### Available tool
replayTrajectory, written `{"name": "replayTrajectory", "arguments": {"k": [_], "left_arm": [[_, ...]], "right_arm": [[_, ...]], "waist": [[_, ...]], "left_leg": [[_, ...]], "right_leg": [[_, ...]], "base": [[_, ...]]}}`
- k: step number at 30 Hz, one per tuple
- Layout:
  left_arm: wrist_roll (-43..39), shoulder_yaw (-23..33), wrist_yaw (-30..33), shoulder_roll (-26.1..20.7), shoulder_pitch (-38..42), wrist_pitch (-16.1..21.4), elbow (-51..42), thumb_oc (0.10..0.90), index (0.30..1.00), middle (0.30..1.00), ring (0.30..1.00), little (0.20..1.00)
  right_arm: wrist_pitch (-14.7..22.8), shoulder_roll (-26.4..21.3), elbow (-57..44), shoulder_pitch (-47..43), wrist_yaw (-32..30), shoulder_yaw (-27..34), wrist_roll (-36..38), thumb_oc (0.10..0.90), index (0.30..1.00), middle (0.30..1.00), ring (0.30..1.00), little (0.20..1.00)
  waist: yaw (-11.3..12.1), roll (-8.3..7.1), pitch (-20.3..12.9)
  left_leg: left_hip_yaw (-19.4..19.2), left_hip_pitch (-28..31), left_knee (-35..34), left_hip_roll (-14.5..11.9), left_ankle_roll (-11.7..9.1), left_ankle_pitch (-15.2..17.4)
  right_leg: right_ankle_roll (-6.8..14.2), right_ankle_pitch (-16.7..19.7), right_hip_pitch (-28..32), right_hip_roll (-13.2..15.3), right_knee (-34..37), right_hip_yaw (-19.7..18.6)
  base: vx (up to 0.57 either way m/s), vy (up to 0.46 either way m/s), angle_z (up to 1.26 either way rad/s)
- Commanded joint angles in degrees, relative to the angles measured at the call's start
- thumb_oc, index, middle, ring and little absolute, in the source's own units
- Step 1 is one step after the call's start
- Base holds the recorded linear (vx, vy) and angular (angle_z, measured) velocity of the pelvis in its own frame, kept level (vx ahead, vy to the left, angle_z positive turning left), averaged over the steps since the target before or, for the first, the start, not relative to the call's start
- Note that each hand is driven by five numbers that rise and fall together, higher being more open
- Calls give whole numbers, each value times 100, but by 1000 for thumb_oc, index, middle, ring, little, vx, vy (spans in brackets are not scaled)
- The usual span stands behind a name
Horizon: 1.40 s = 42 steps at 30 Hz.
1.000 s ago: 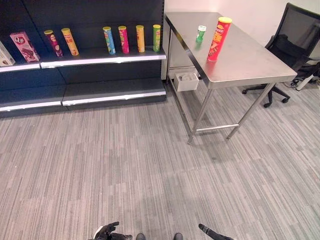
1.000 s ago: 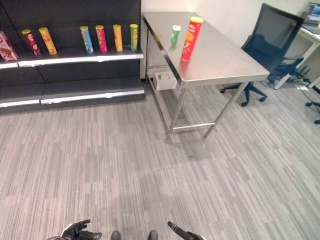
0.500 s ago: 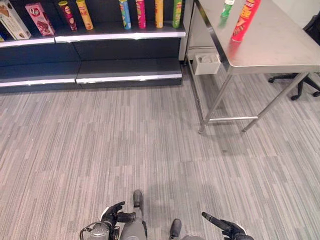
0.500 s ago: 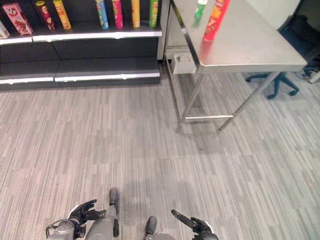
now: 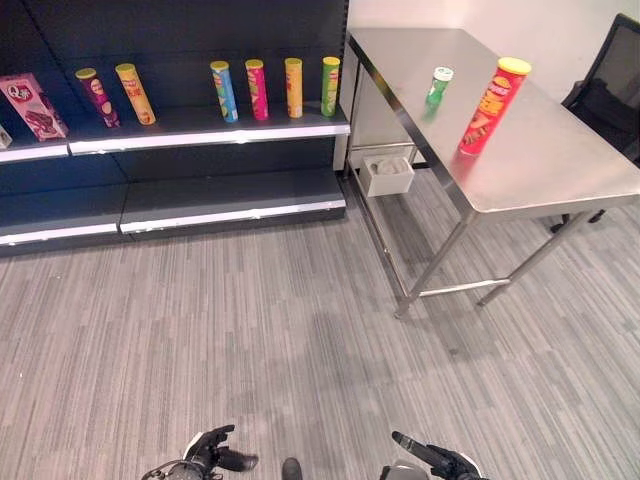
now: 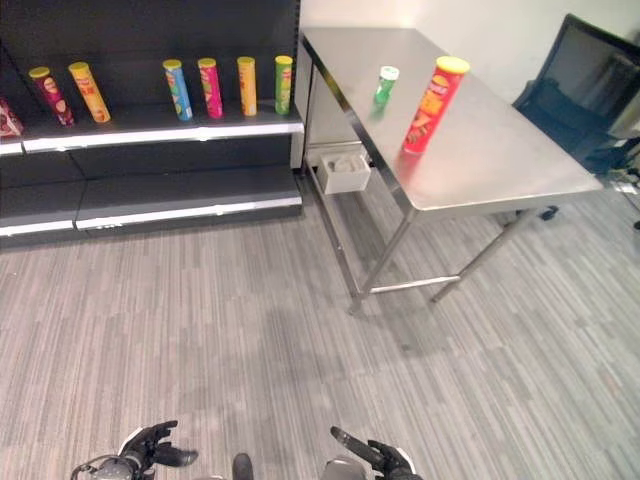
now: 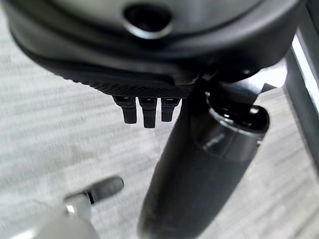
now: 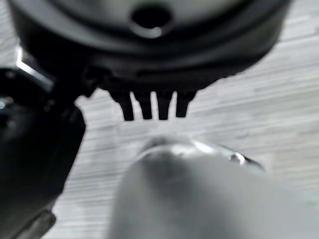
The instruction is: Put the goods on the table back onto the shelves and tidy them up.
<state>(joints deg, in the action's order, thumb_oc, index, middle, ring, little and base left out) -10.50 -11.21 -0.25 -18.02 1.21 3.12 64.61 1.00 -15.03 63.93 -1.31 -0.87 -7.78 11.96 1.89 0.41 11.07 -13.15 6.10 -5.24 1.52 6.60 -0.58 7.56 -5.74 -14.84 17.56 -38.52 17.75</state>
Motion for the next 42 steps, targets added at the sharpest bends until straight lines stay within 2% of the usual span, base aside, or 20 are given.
{"name": "replayTrajectory", "arguments": {"k": [1, 6, 10, 11, 13, 14, 15, 16, 19, 20, 22, 23, 24, 25, 26, 30, 34, 37, 40, 42], "left_arm": [[366, 89, 37, -65, 81, 171, -177, 800, 900, 900, 900, 900], [599, 45, 62, -49, 192, 235, -183, 800, 900, 900, 900, 900], [644, -3, 33, -9, 233, 248, -224, 800, 900, 900, 900, 900], [692, -53, 17, 8, 214, 235, -245, 800, 900, 900, 900, 900], [663, -67, 3, 34, 228, 237, -264, 800, 900, 900, 900, 900], [451, -117, -21, 93, 230, 241, -393, 800, 900, 900, 900, 900], [451, -115, -21, 88, 231, 240, -393, 800, 900, 900, 900, 900], [385, -147, -37, 94, 260, 234, -444, 800, 900, 900, 900, 900], [150, -155, -12, 112, 210, 213, -583, 800, 900, 900, 900, 900], [94, -132, 18, 140, 198, 206, -556, 800, 900, 900, 900, 900], [-18, -57, 36, 211, 120, 210, -480, 800, 900, 900, 900, 900], [25, -25, 8, 226, 23, 204, -465, 800, 900, 900, 900, 900], [25, -25, 8, 224, 24, 204, -465, 800, 900, 900, 900, 900], [134, -20, -21, 225, -35, 190, -410, 800, 900, 900, 900, 900], [113, 47, -34, 268, -108, 198, -290, 800, 900, 900, 900, 900], [238, 64, -13, 257, -110, 195, -132, 800, 900, 900, 900, 900], [248, 175, 52, 142, 18, 177, 9, 800, 900, 900, 900, 900], [241, 142, 80, 72, 113, 178, 16, 800, 900, 900, 900, 900], [278, 119, 83, 65, 119, 192, 3, 800, 900, 900, 900, 900], [382, 136, 66, 41, 84, 186, -25, 800, 900, 900, 900, 900]], "right_arm": [[99, -380, -49, -88, -178, 185, 228, 800, 900, 900, 900, 900], [84, -344, 128, -68, -166, 221, 201, 800, 900, 900, 900, 900], [73, -366, 167, -30, -124, 199, 145, 800, 900, 900, 900, 900], [69, -371, 186, 42, -96, 178, 132, 800, 900, 900, 900, 900], [91, -401, 198, 65, -77, 179, 153, 800, 900, 900, 900, 900], [105, -496, 258, 54, -79, 154, 148, 800, 900, 900, 900, 900], [105, -491, 259, 51, -79, 153, 148, 800, 900, 900, 900, 900], [123, -548, 255, 35, -105, 173, 200, 800, 900, 900, 900, 900], [127, -604, 242, 40, -165, 239, 355, 800, 900, 900, 900, 900], [109, -599, 282, 25, -197, 243, 366, 800, 900, 900, 900, 900], [74, -561, 361, 43, -206, 248, 394, 800, 900, 900, 900, 900], [76, -550, 405, 72, -198, 193, 329, 800, 900, 900, 900, 900], [76, -548, 406, 71, -198, 193, 328, 800, 900, 900, 900, 900], [87, -567, 404, 92, -212, 144, 210, 800, 900, 900, 900, 900], [132, -516, 306, 148, -181, 73, 141, 800, 900, 900, 900, 900], [117, -409, 302, 78, -201, 44, 107, 800, 900, 900, 900, 900], [78, -347, 414, -89, -114, 1, 111, 800, 900, 900, 900, 900], [47, -361, 593, -139, -137, 43, 119, 800, 900, 900, 900, 900], [36, -366, 734, -63, -165, 132, 142, 800, 900, 900, 900, 900], [-39, -463, 1302, 250, -276, 560, 174, 800, 900, 900, 900, 900]], "waist": [[-141, -113, 290], [-353, -256, 374], [-432, -291, 303], [-464, -311, 189], [-492, -281, 167], [-522, -217, 212], [-542, -240, 191], [-543, -275, 254], [-449, -371, 430], [-395, -387, 484], [-211, -431, 498], [-63, -445, 451], [-70, -461, 439], [109, -279, 337], [144, -227, 206], [143, -259, -4], [199, -222, 29], [177, -227, 29], [123, -233, -2], [-9, -297, -84]], "left_leg": [[203, -289, 24, -68, -580, 67], [446, 164, 24, 80, -640, 412], [615, 532, 24, 120, -685, 721], [716, 740, 24, 73, -721, 897], [759, 837, 24, -17, -760, 930], [703, 556, 1030, -320, -1024, 932], [722, 519, 1034, -296, -1018, 912], [686, 66, 2004, -394, -1192, 669], [489, -820, 3859, -711, -1345, -51], [439, -1027, 4057, -721, -1290, -56], [426, -1608, 3668, -581, -1133, 175], [572, -1673, 2816, -321, -981, 336], [571, -1672, 2777, -301, -976, 304], [779, -1733, 1089, -416, -1063, -431], [983, -1218, 216, -275, -1006, -576], [694, -781, 24, -188, -916, -442], [369, -603, 24, -221, -816, -214], [257, -601, 24, -259, -836, -241], [200, -590, 24, -268, -845, -228], [162, -471, 24, -289, -879, -149]], "right_leg": [[72, 825, 782, -607, 2769, 40], [399, 1631, 311, -868, 4192, -445], [449, 1831, 284, -814, 4338, -219], [361, 1872, 408, -827, 4321, -153], [328, 1847, 484, -877, 4279, -133], [142, 1628, 738, -987, 4179, 14], [144, 1633, 710, -957, 4174, 23], [11, 1527, 852, -979, 4179, 81], [-323, 1169, 1295, -1135, 4307, 207], [-376, 1068, 1412, -1166, 4343, 192], [-370, 881, 1679, -1206, 4352, 23], [-288, 802, 1773, -1226, 4352, -105], [-285, 807, 1759, -1208, 4352, -101], [-238, 588, 2031, -1422, 4352, -223], [-243, 525, 2122, -1549, 4352, -352], [-164, 467, 2188, -1424, 4201, -487], [23, 474, 1708, -1154, 3307, -302], [40, 606, 1610, -1096, 3511, -75], [0, 655, 1676, -1135, 3716, -49], [-19, 711, 1960, -1253, 4218, -36]], "base": [[306, -106, -6], [321, -77, 29], [390, -111, 12], [392, -154, 17], [396, -249, 66], [387, -307, 71], [310, -342, 38], [110, -203, 70], [139, -233, 36], [216, -135, -33], [321, -9, -45], [255, 67, -63], [467, 175, -115], [526, 200, -83], [660, 289, -52], [229, 150, -100], [66, 94, -43], [17, -13, -47], [61, -18, 10], [134, -55, -6]]}}
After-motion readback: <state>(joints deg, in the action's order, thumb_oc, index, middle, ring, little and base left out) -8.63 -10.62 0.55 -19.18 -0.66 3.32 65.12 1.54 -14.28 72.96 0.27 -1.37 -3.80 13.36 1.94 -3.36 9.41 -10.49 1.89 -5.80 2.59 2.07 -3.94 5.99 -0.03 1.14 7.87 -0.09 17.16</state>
